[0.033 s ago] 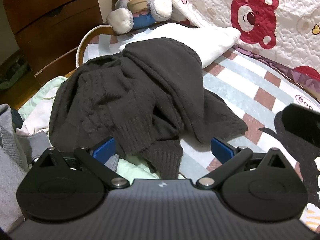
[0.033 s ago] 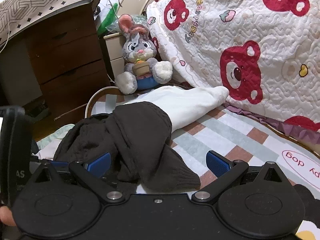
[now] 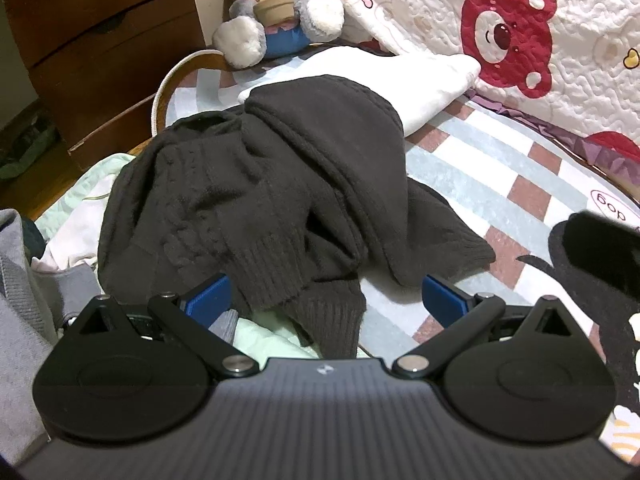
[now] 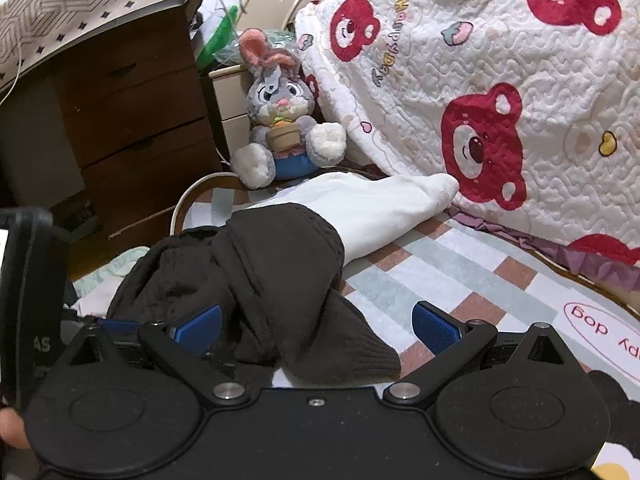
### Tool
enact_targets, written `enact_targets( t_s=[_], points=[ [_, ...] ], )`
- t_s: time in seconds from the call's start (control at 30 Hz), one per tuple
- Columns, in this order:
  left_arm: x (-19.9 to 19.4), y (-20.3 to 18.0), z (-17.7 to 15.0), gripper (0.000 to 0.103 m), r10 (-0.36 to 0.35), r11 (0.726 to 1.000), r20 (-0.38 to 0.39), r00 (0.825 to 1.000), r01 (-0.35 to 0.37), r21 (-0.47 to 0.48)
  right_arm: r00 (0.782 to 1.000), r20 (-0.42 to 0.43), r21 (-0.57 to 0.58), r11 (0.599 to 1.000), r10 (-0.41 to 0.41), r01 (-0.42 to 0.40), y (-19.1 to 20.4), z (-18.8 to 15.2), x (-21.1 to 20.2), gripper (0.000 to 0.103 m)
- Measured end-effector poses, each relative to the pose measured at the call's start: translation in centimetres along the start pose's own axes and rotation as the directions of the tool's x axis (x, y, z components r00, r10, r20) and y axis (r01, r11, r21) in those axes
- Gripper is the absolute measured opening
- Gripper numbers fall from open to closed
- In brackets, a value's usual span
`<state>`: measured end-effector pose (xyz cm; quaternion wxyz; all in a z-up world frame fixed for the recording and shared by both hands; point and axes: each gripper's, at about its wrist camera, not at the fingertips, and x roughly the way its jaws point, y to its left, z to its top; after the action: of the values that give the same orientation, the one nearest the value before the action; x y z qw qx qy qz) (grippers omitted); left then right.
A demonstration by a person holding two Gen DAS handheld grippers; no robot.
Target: Fold clothes
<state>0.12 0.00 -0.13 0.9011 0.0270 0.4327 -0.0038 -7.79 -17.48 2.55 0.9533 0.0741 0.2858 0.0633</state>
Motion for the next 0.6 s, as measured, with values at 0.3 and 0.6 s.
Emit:
enact_targets(
  t_s=[0.3, 0.6],
  points=[
    [0.7, 0.0, -0.3, 0.103, -0.03, 1.0, -0.024, 0.999, 0.03, -0.005, 1.0, -0.013, -0.068, 0.998, -0.014, 0.014, 0.5, 0.6, 0.0, 0.103],
    [0.9, 0.0, -0.2, 0.103, -0.036, 0.999, -0.034, 0.999, 0.036, -0.002, 0.999, -0.001, -0.06, 0.997, -0.038, 0.038, 0.7, -0.3, -0.3, 0.103]
  ],
)
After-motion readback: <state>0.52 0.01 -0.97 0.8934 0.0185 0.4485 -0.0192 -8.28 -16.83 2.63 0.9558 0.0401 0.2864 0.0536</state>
